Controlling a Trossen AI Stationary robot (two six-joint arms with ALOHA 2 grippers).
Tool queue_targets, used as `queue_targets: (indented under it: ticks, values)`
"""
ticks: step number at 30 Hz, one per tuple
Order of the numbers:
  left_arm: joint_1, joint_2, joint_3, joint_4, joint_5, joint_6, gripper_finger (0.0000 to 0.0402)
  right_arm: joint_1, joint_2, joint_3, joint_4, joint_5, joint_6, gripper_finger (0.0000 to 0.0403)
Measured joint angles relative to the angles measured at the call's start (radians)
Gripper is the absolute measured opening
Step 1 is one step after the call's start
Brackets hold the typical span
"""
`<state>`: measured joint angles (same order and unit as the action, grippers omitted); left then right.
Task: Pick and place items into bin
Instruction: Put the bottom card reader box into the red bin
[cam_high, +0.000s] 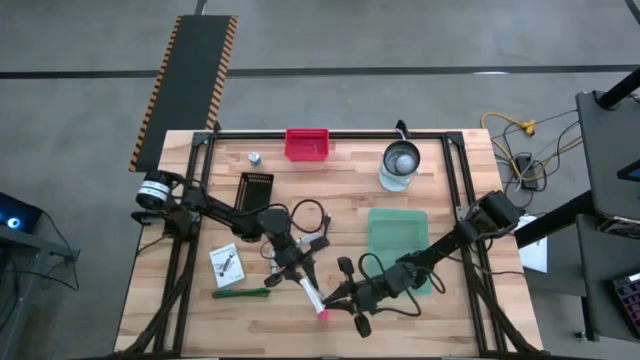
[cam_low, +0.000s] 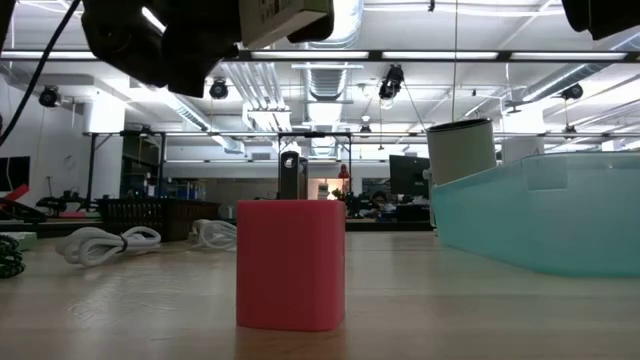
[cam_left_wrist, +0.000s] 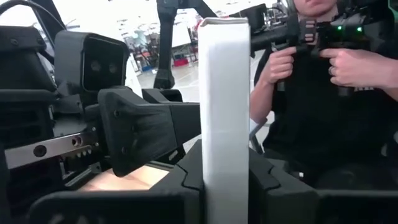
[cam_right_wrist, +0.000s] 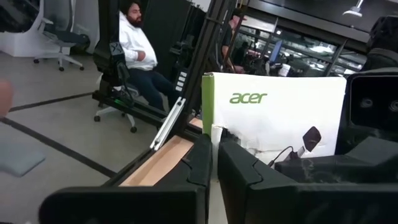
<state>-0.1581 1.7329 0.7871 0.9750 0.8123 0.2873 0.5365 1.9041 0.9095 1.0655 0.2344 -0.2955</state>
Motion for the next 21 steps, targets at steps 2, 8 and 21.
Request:
queue_targets:
  ticks: [2, 8, 21]
  values:
    - [0.0, 0.0, 0.001, -0.008, -0.001, 0.008, 0.003, 0.0, 0.0, -0.001, -0.003, 0.0, -0.003, 0.0019]
    - [-0.001, -0.039, 0.0, -0.089, -0.002, 0.006, 0.003, 0.0, -0.033, 0.0, -0.085, 0.001, 0.005, 0.0072]
    - [-0.025, -0.248, -0.005, -0.475, -0.094, 0.006, 0.003, 0.004, -0.255, 0.001, -0.523, 0.003, 0.175, 0.0168]
